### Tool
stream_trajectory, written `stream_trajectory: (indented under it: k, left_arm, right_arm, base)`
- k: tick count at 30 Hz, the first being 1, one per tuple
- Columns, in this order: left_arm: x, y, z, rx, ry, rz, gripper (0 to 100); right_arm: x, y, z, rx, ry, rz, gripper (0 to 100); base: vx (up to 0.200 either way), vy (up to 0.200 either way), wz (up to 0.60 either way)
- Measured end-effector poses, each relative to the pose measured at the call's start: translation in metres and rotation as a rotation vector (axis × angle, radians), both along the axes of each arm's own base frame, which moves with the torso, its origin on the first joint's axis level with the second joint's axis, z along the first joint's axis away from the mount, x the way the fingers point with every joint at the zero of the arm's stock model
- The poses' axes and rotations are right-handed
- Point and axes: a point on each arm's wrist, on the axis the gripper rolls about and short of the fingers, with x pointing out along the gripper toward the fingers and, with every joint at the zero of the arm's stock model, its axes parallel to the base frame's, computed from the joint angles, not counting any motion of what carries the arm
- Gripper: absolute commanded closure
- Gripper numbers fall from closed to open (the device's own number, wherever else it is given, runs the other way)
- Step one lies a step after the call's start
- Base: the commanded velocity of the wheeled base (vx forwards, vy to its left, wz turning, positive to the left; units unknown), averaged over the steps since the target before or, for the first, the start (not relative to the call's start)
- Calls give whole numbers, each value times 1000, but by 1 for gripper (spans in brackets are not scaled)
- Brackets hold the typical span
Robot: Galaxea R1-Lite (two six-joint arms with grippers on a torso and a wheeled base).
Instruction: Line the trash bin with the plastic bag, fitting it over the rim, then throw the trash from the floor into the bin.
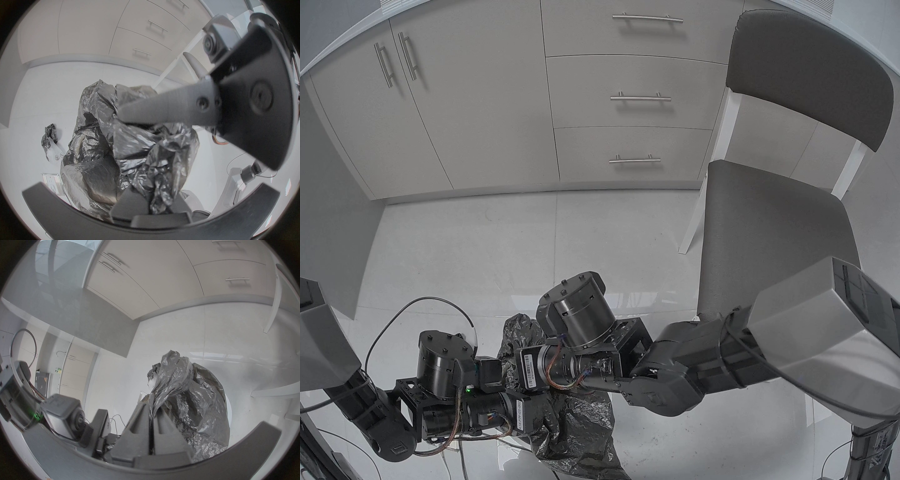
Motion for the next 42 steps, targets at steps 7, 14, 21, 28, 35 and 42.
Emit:
stream_trajectory:
  k: [7,14,21,28,35,42]
  left_arm:
    - [-1,2,4,-16,-9,10,100]
    - [-1,2,7,-34,-15,19,100]
    - [5,5,14,-154,16,103,100]
    - [23,19,22,-249,-7,202,100]
    - [32,32,25,-285,-15,246,100]
    - [38,36,27,-303,-23,258,100]
  right_arm:
    - [0,0,3,-18,7,1,0]
    - [4,-6,13,6,0,-18,0]
    - [15,-20,20,9,-1,-57,0]
    - [13,-49,4,-47,68,-128,0]
    - [0,-81,-17,-70,67,-186,0]
    - [-16,-98,-11,-52,26,-181,0]
  base:
    - [0,0,0]
    - [0,0,0]
    - [0,0,0]
    - [0,0,0]
    - [0,0,0]
    - [0,0,0]
